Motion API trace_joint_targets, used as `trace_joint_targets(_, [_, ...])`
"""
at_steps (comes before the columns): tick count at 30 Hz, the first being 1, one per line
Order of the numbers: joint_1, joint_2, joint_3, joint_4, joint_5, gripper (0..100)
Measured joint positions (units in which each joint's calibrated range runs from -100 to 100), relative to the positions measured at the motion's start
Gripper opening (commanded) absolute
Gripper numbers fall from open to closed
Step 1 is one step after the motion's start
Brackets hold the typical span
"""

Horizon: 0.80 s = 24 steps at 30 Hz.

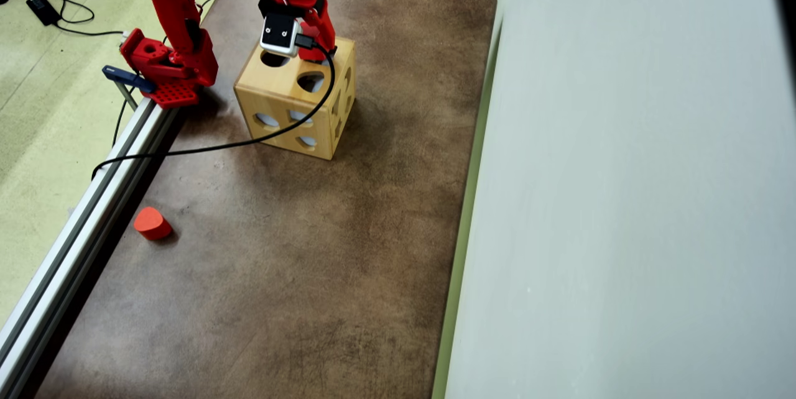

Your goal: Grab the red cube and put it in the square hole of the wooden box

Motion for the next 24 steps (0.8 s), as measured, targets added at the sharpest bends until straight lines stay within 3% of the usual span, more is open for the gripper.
trace_joint_targets(24, [0.00, 0.00, 0.00, 0.00, -1.81, 2])
